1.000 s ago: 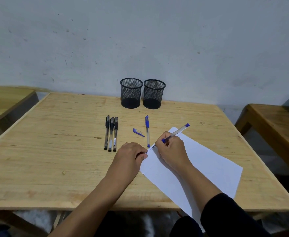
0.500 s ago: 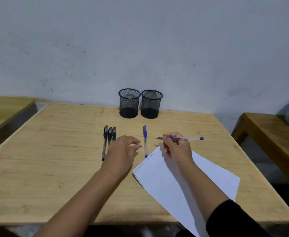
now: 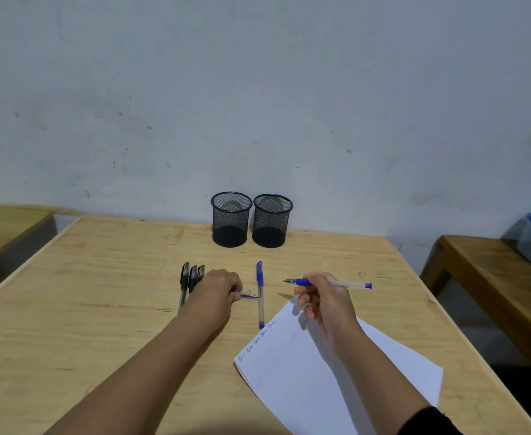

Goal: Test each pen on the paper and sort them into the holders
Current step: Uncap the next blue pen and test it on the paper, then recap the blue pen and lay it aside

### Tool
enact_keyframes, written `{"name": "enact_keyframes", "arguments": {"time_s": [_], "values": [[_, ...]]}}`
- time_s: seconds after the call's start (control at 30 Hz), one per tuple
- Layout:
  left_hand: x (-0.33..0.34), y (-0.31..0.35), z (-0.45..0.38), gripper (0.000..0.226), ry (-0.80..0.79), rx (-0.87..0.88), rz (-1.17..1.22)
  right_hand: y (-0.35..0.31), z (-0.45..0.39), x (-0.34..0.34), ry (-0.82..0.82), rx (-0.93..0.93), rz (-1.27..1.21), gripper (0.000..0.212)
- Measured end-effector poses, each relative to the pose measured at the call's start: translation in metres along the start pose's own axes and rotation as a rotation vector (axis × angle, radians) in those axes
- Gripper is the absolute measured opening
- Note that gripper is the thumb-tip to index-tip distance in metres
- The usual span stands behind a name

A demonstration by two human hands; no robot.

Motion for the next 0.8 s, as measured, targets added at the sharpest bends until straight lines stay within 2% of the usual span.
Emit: {"name": "enact_keyframes", "arguments": {"time_s": [0.07,0.17,0.3,0.5,0.8], "values": [[-0.005,-0.001,-0.001,0.011,0.031,-0.024,0.048,-0.002,-0.002,0.002,-0.016,-0.018,0.015,0.013],[-0.026,0.001,0.004,0.007,0.16,-0.032,0.178,-0.01,-0.003,0.01,-0.06,-0.061,0.058,0.011],[-0.052,0.014,0.009,0.008,0.261,0.012,0.266,-0.024,0.001,0.028,-0.151,-0.132,0.048,0.014],[-0.073,0.037,0.017,0.009,0.299,0.089,0.253,-0.038,0.009,0.041,-0.206,-0.178,0.057,0.015],[-0.081,0.047,0.027,0.008,0.296,0.093,0.255,-0.052,0.019,0.037,-0.209,-0.224,0.045,0.013]]}}
Point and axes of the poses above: each hand's wrist, its own z-axis away from the middle knuckle, its own x-axis out of the palm, y = z × x, the point moved 10 cm from there along -z, towards the middle knuckle
